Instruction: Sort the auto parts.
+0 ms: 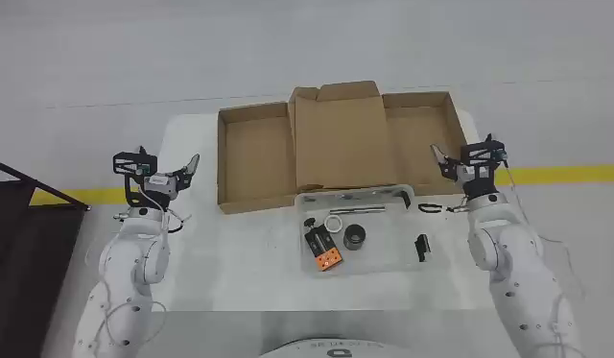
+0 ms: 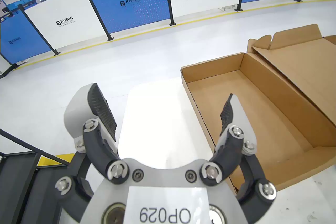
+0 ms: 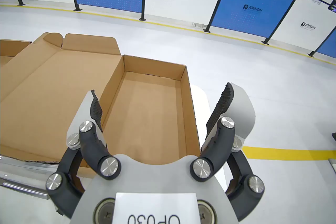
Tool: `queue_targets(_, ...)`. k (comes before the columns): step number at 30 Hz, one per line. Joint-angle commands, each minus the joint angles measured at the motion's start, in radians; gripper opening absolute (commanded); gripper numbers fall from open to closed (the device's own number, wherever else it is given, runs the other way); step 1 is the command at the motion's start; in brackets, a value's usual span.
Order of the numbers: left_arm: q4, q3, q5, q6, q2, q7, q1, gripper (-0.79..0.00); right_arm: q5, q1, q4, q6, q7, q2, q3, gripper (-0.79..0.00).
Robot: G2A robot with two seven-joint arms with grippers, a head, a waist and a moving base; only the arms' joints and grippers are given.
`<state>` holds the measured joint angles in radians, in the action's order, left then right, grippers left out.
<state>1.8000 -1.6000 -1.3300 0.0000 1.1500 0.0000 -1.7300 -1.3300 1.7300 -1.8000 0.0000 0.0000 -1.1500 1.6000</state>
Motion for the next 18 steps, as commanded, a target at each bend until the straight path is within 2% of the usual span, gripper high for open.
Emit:
queue_targets(1,0.0,0.0,0.0,0.0,0.0,0.0,0.0,-0.001,0.0,0.0,0.0,0.0,0.0,0.0,0.0,-0.001)
queue_targets(11,0.0,0.0,0.0,0.0,0.0,0.0,0.0,0.0,0.002,0.002,-0.002,-0.013,0.0,0.0,-0.005,0.0)
queue_targets(18,0.0,0.0,0.0,0.0,0.0,0.0,0.0,0.0,0.068,0.037,-0.053,-0.33,0.05,0.013,-0.009,0.0)
